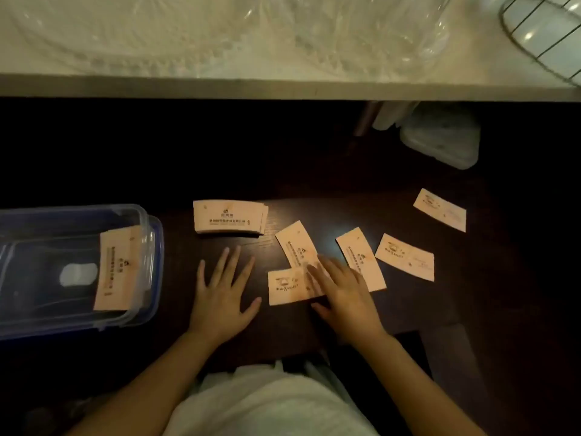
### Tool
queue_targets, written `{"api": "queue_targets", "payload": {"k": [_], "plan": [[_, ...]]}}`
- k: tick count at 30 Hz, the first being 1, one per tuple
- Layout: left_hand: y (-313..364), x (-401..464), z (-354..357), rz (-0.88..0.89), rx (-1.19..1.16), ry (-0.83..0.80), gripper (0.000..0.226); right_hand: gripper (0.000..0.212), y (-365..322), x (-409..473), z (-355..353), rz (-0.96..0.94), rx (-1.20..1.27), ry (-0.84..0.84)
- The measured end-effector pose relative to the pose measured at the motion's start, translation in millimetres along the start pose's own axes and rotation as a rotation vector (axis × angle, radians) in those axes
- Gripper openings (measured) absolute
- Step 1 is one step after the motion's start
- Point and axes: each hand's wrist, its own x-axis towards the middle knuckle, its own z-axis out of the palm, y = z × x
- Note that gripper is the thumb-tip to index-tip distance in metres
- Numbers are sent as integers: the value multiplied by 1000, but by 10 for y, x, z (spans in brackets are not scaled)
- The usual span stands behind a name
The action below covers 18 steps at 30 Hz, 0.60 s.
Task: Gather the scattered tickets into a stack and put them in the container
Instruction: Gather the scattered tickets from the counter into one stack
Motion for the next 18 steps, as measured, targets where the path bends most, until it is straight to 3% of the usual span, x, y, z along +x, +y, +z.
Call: {"api": "queue_targets", "payload": {"k": [3,6,9,13,15,18], "plan": [[-11,64,3,1,47,8,79,73,96,109,6,-210,-164,-33],[-10,47,41,-7,43,13,81,64,147,148,14,-303,-195,-50],[-11,44,19,-11,42,17,81,46,211,154,39,-413,-284,68],[11,37,-21,-32,47,-17,80,61,325,160,79,-568,-494,99],[12,38,-41,-38,45,-29,80,61,364,169,19,-597,-486,130],[20,38,-60,-38,32,-54,79,42,367,219,-119,-516,-312,202]]}}
